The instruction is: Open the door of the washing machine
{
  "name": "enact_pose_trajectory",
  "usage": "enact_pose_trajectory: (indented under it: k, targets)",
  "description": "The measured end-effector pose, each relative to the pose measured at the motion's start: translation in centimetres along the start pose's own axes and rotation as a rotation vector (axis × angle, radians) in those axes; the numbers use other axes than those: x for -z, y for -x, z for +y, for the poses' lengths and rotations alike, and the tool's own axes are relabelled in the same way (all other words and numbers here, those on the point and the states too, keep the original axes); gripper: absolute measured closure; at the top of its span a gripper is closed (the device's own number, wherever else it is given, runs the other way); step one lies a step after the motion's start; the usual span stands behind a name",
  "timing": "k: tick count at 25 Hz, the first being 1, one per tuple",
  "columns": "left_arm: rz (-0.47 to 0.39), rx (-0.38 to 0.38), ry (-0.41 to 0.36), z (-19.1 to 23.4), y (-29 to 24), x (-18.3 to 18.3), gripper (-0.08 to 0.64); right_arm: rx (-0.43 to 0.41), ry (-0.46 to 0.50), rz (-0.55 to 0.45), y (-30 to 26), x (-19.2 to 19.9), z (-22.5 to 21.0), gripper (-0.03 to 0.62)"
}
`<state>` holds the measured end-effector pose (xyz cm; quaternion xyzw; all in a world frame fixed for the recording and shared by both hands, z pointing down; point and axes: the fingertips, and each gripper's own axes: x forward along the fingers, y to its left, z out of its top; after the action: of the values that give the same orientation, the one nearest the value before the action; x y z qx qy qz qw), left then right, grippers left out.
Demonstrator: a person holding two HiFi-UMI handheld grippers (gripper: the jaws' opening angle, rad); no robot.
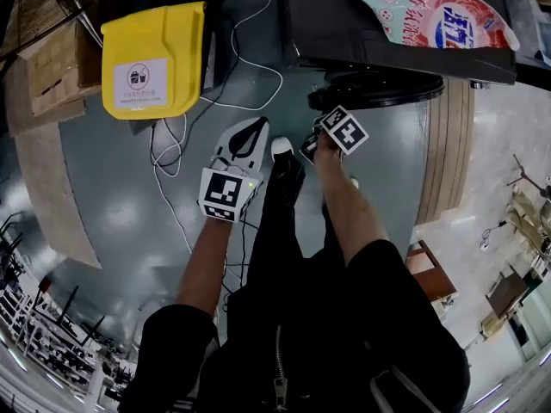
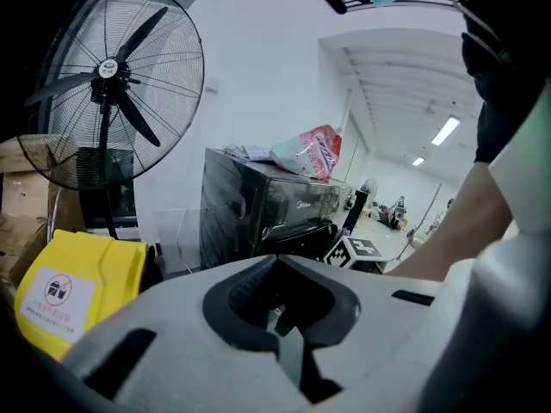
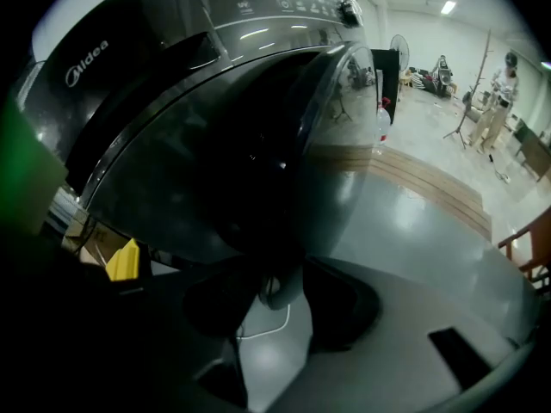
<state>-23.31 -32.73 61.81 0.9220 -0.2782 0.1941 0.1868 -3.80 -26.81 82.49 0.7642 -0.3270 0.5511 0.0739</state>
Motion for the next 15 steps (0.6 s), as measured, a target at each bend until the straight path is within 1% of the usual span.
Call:
enact_pose_trajectory:
  k: [4, 8, 10, 13, 15]
  targets:
    - [0.013, 0.049, -0.049, -2.4, -0.7, -0.3, 0.554, -0.030, 0.065, 0.029, 1.1, 1.6, -2.6, 0.426]
    - [-0.014, 0.085, -0.078, -4.9, -1.3, -1.6, 0.554, -0.063, 0.139, 0.059, 2.4, 2.9, -5.8, 0.427]
    - [-0.007, 0.101, -0.092, -6.1, -1.7, -1.6, 0.554, -0.072, 0.162, 0.071, 3.1, 3.6, -7.6, 0.433]
    - [0.012, 0.138, -0.133, -8.7, -2.4, -1.6, 0.555, -0.072, 0.192, 0.098, 4.2, 4.5, -10.6, 0.444]
    - [0.019, 0.151, -0.155, -10.3, -3.0, -1.7, 0.554, -0.080, 0.227, 0.116, 4.8, 4.8, -12.5, 0.448]
